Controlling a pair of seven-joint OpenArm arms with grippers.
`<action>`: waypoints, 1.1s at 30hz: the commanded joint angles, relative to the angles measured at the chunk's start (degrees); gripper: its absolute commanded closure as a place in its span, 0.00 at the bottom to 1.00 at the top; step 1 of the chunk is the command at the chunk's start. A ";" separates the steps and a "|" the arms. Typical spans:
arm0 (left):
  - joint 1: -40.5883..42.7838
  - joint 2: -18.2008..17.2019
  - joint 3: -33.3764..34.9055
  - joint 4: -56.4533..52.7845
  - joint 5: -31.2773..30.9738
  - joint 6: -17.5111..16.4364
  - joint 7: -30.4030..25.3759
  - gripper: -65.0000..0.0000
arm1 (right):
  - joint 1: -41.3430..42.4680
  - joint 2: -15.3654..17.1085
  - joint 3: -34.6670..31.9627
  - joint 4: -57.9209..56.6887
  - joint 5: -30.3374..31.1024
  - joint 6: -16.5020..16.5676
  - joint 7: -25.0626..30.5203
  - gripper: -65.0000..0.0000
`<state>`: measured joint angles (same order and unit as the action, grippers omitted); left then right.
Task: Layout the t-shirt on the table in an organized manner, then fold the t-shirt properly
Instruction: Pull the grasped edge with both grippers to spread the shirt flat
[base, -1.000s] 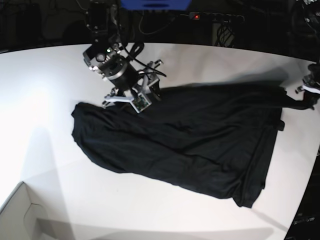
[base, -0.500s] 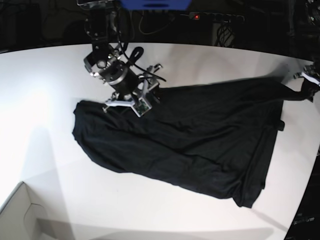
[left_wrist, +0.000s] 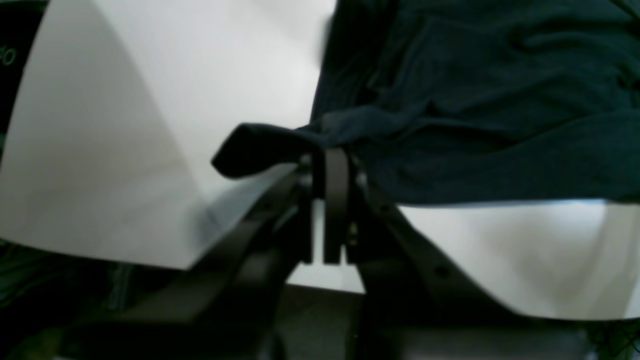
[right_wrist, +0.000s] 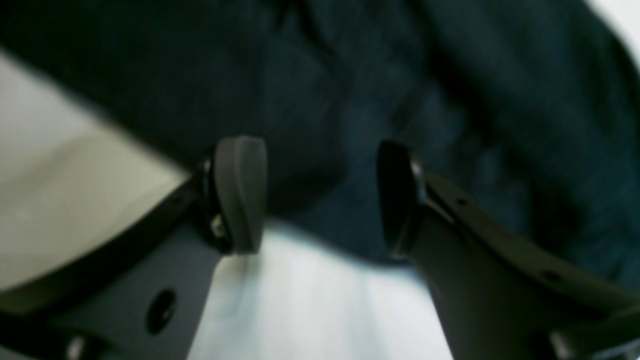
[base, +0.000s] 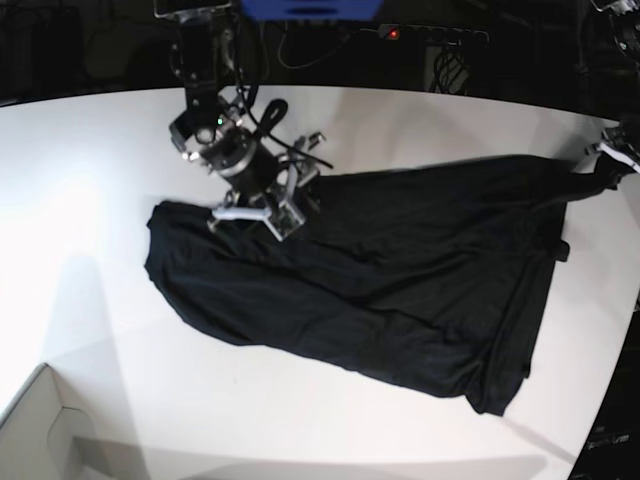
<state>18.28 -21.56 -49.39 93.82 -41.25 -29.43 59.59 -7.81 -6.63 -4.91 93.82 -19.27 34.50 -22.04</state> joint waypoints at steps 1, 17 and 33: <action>-0.13 -1.16 -0.33 0.64 -0.64 -0.24 -0.91 1.00 | 1.53 0.35 -0.32 0.64 0.76 -0.17 1.25 0.44; -0.13 -1.08 -0.50 0.55 -0.64 -0.24 -1.00 1.00 | 4.96 4.83 -6.92 -5.25 0.76 -0.17 1.08 0.51; -1.18 -0.99 -0.42 1.17 -1.07 -0.24 -0.47 1.00 | -1.72 8.79 -6.39 1.78 0.94 -0.17 1.08 1.00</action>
<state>17.26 -21.41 -49.34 93.91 -41.43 -29.41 60.01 -10.04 2.04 -11.38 94.39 -19.09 34.52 -22.65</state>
